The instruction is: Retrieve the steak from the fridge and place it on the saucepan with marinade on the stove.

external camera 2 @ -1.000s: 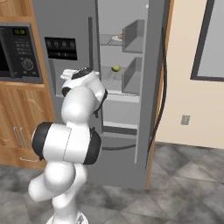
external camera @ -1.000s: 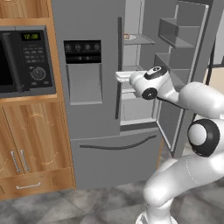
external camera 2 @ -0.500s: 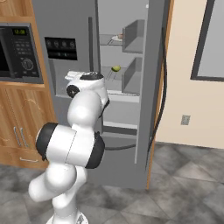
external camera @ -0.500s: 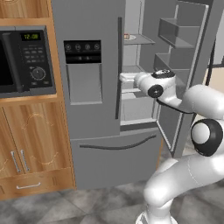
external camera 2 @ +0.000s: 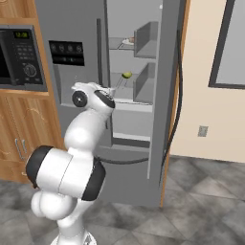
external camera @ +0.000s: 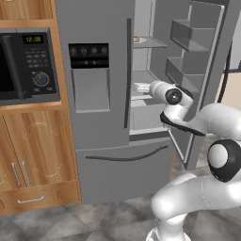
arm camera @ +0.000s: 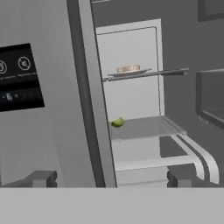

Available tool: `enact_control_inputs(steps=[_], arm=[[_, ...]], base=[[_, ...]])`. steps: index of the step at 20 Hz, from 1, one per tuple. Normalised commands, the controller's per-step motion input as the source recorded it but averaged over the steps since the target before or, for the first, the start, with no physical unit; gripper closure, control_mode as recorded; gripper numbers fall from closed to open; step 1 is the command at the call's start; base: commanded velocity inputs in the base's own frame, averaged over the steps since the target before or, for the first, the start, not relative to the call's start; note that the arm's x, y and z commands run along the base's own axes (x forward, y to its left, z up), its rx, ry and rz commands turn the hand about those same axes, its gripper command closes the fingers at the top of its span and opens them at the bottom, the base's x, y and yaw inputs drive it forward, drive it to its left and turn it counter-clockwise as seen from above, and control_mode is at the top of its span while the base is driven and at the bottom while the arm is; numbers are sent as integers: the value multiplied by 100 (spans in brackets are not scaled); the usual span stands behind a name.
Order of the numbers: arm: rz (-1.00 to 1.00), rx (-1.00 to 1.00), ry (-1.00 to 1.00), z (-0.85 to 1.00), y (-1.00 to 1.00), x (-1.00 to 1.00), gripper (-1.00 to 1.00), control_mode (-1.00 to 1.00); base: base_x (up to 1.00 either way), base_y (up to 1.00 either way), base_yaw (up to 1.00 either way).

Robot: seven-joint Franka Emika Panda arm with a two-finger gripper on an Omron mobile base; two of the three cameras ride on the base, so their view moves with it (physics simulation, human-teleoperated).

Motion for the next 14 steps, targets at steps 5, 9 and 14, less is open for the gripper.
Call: enact_control_inputs(steps=[5, 9, 14], arm=[[-12, 0, 16, 63, 1, -67, -100, -100], [-8, 0, 22, 78, 3, -69, -100, -100], [-1, 0, 30, 74, 0, -62, -100, -100]], base=[[0, 0, 0], [0, 0, 0], [0, 0, 0]])
